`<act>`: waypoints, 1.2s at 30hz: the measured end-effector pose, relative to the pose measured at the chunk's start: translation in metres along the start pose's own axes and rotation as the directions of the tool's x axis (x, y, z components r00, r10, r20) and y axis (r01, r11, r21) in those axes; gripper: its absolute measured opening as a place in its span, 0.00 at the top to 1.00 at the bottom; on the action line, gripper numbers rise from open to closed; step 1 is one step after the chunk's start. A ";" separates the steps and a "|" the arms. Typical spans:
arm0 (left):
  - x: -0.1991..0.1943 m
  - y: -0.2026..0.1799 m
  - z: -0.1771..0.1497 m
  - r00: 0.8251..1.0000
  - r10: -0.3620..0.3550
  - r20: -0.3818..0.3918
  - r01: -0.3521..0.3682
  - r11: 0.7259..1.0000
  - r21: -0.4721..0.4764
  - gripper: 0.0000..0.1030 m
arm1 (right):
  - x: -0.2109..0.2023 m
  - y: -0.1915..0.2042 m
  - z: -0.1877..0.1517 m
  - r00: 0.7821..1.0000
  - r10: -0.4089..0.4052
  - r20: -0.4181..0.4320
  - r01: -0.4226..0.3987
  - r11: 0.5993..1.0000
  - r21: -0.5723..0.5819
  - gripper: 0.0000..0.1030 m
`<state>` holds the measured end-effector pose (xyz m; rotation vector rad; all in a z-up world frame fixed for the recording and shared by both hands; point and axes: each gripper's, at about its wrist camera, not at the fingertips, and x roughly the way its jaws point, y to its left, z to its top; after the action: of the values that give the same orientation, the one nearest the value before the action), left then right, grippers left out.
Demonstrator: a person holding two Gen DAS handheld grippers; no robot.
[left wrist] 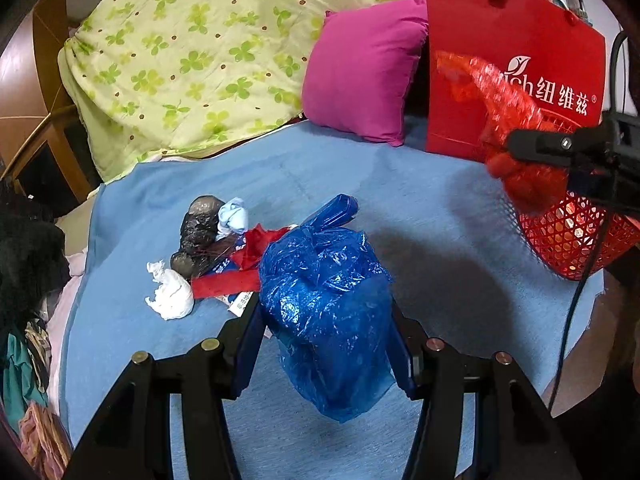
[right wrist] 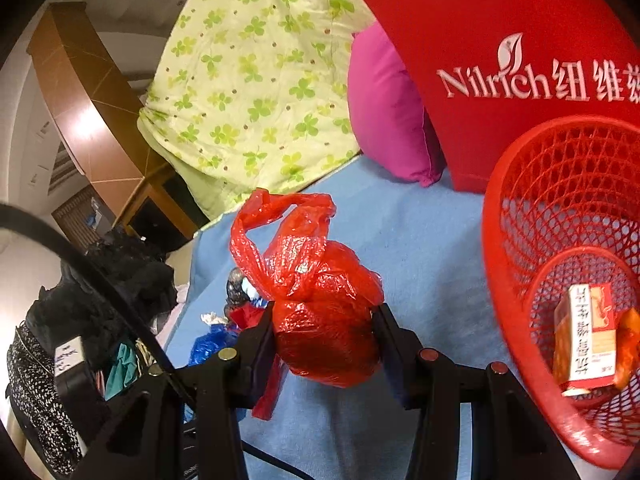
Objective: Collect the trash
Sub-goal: 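Drop the red bag and blue bag into the red wastebasket with both grippers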
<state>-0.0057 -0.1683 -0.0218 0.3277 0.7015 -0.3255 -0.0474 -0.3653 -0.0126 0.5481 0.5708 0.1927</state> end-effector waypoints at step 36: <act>-0.017 -0.189 0.134 0.868 -0.496 0.030 0.492 0.866 0.092 0.35 | -0.166 -0.158 0.014 0.890 -0.202 0.408 0.029 0.919 0.393 0.35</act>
<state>-0.0165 -0.3887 0.0507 0.2102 0.7157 -0.8539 -0.1728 -0.5572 -0.0120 0.9020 0.1888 -0.1659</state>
